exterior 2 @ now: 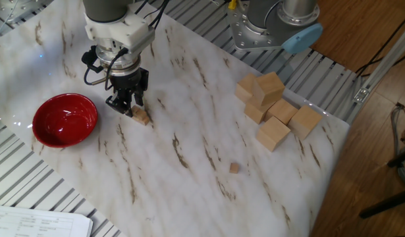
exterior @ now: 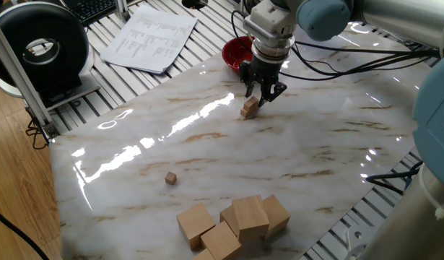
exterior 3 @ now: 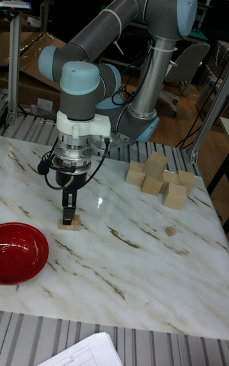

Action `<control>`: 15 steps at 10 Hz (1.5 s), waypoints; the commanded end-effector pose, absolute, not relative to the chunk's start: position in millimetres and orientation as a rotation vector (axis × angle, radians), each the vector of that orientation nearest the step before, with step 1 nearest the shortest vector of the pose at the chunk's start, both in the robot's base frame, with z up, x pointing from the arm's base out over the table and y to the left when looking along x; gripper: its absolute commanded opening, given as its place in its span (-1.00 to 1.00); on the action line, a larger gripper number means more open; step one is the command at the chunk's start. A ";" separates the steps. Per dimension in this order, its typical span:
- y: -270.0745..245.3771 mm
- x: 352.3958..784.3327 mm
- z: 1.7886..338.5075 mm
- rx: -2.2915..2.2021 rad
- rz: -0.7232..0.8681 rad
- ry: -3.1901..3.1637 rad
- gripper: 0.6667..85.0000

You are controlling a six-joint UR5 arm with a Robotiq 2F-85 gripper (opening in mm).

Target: Stack the blocks into a pyramid shape

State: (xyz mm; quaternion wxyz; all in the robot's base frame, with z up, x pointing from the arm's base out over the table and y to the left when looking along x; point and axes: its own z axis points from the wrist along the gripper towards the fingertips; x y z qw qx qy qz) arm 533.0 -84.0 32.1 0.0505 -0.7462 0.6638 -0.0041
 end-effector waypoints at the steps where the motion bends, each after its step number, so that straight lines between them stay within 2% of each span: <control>1: -87.9 532.5 45.6 -2.264 -0.010 2.042 0.03; 5: -76.4 525.6 79.9 -2.232 -0.016 2.126 0.05; 7: -45.6 522.5 109.1 -2.182 -0.038 2.231 0.08; 9: 2.0 521.2 124.2 -2.092 -0.022 2.321 0.07; 12: 68.8 520.4 112.9 -1.972 -0.040 2.369 0.05; 15: 117.2 501.7 93.0 -1.974 -0.091 2.301 0.06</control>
